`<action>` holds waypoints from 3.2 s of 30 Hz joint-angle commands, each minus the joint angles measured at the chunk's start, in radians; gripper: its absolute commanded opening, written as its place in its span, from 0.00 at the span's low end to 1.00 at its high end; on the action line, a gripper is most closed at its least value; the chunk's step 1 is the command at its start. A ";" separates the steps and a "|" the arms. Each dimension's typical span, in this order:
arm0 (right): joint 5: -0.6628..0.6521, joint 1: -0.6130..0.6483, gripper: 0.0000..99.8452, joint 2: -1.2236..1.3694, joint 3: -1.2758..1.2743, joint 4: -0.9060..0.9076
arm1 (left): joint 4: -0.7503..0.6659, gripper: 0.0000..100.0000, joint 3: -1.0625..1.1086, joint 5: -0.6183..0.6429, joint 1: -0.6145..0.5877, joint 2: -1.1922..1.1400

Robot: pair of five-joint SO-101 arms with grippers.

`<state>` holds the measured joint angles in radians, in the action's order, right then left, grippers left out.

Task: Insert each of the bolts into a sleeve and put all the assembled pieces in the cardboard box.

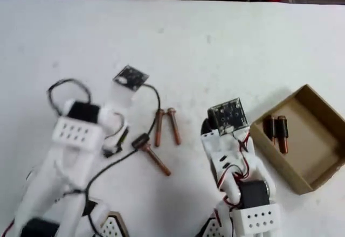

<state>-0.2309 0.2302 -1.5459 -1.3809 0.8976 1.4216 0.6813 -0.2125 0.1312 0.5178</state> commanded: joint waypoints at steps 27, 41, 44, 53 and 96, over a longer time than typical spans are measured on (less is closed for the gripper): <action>-0.080 -0.008 0.02 -0.255 -0.157 -0.022 | -0.049 0.13 -0.508 0.430 0.186 -0.584; -0.080 -0.008 0.02 -0.255 -0.157 -0.019 | -0.146 0.13 -0.532 0.423 0.249 -0.765; -0.080 -0.008 0.02 -0.255 -0.157 -0.019 | -0.146 0.16 -0.565 0.423 0.252 -0.811; -0.080 -0.008 0.02 -0.255 -0.157 -0.019 | -0.147 0.22 -0.669 0.422 0.245 -0.895; -0.072 0.030 0.02 -0.255 -0.267 -0.166 | 0.063 0.02 -0.910 0.420 0.166 -0.842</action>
<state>-0.2984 0.2317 -1.7868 -1.6341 0.8025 1.4231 -0.2194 0.2110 0.3245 -0.4841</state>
